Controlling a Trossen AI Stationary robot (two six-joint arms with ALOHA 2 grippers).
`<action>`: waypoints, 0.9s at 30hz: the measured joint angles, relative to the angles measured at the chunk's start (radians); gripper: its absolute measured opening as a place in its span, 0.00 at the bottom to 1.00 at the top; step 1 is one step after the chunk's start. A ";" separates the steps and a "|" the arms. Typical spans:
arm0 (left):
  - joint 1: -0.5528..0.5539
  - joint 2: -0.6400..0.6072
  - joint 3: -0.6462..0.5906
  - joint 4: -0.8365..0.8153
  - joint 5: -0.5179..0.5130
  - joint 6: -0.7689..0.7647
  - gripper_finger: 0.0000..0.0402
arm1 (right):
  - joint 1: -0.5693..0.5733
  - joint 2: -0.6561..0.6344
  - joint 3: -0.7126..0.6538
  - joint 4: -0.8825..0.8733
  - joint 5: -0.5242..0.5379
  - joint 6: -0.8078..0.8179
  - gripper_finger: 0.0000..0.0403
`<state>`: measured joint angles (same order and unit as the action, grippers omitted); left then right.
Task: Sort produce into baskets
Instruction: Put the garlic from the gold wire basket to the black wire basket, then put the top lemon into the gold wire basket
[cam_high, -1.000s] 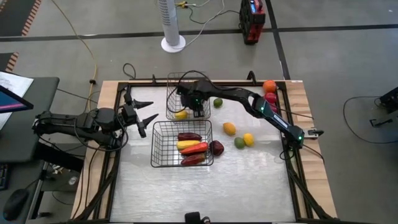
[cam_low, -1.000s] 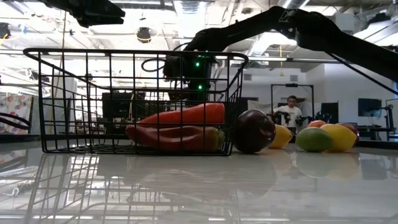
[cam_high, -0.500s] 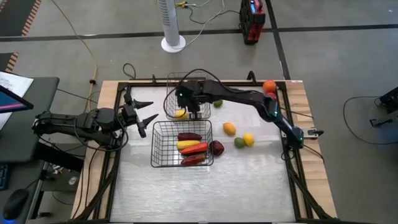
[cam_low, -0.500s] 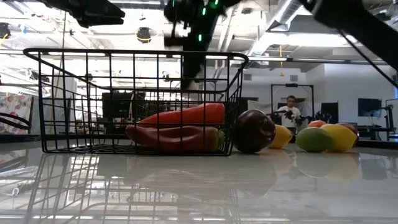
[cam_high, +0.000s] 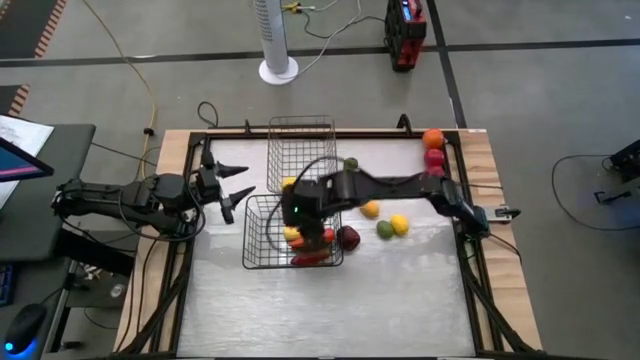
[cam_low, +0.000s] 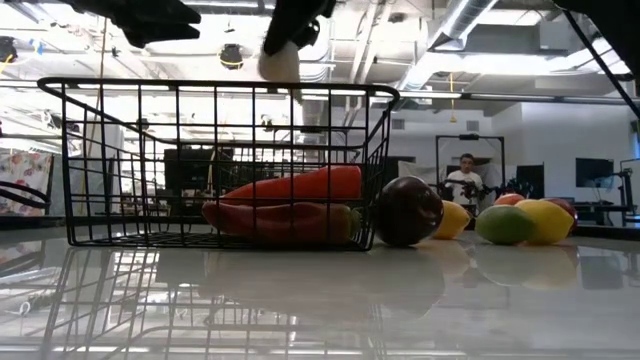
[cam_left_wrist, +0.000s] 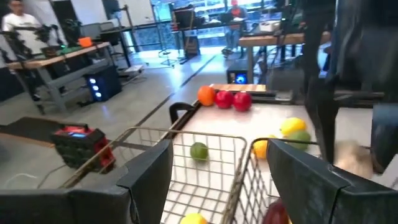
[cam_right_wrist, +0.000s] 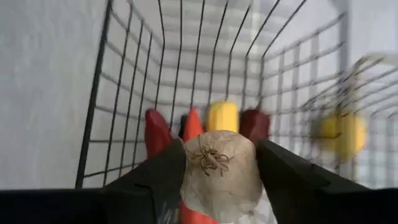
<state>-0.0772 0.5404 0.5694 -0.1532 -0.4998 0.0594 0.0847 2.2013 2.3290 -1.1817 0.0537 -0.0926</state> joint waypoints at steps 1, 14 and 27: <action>0.000 -0.002 0.000 -0.001 0.008 -0.002 0.62 | 0.009 0.007 -0.001 -0.018 0.008 0.019 0.58; -0.003 -0.080 0.000 -0.037 0.060 -0.046 0.62 | 0.015 -0.004 -0.001 -0.247 0.187 0.146 0.78; -0.003 -0.083 0.000 -0.079 0.100 -0.072 0.62 | -0.077 -0.142 -0.061 -0.344 0.273 0.194 0.77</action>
<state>-0.0799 0.4572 0.5697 -0.2322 -0.3996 -0.0128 0.0078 2.0597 2.2682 -1.5255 0.3264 0.1015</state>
